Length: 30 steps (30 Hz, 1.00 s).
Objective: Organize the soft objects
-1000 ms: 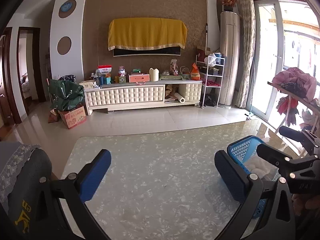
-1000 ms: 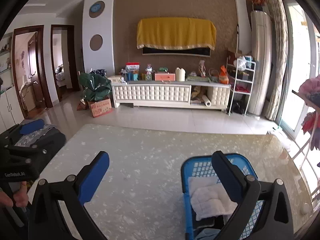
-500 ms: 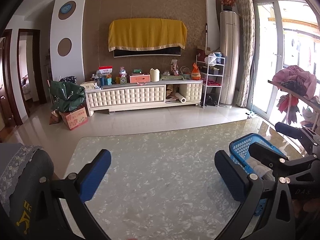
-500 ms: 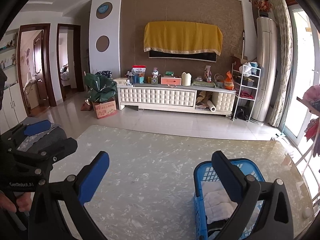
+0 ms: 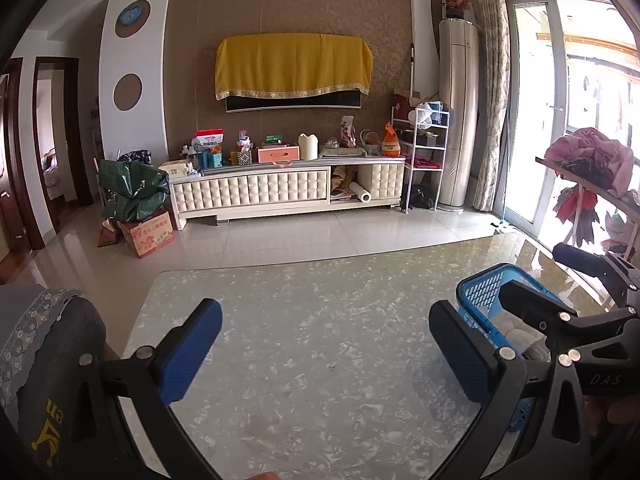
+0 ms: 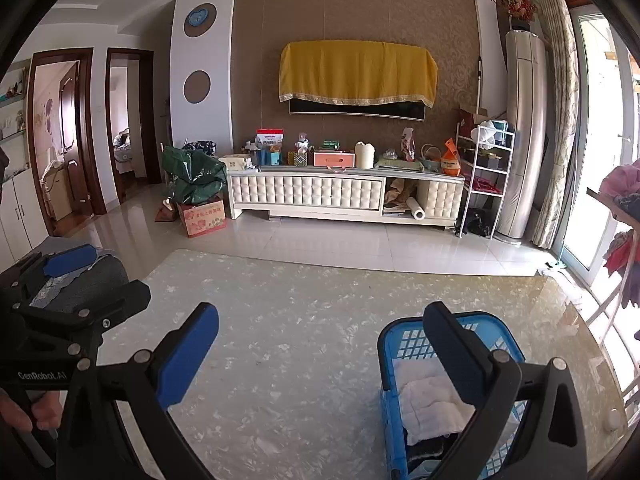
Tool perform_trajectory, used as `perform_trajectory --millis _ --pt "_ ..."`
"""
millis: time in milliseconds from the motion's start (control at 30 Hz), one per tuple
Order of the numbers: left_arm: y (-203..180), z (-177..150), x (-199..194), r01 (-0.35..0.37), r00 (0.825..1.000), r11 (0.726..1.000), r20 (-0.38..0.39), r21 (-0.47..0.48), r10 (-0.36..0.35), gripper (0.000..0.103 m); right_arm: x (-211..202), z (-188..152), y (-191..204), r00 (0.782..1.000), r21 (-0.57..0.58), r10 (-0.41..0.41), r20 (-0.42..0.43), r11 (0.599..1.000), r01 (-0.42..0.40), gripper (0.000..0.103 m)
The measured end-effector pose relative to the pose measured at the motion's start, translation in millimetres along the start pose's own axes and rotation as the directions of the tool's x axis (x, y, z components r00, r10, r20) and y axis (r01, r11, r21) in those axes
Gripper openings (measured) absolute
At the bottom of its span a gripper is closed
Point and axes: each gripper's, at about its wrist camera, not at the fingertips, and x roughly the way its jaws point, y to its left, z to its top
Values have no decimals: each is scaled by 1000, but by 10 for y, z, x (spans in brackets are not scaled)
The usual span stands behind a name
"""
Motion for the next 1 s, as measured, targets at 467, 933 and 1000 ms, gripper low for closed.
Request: perform_trajectory --millis 467,933,1000 --pt "-25 15 -3 -9 1000 1000 7 1 9 103 -25 11 36 1000 1 -4 1 1000 4 103" --pt "-30 17 4 -12 1000 1000 0 3 12 103 -29 35 56 1000 6 -7 -10 1000 7 103" --pt "-28 18 7 -11 1000 1000 0 3 11 103 -30 31 61 1000 6 -8 -9 1000 8 103"
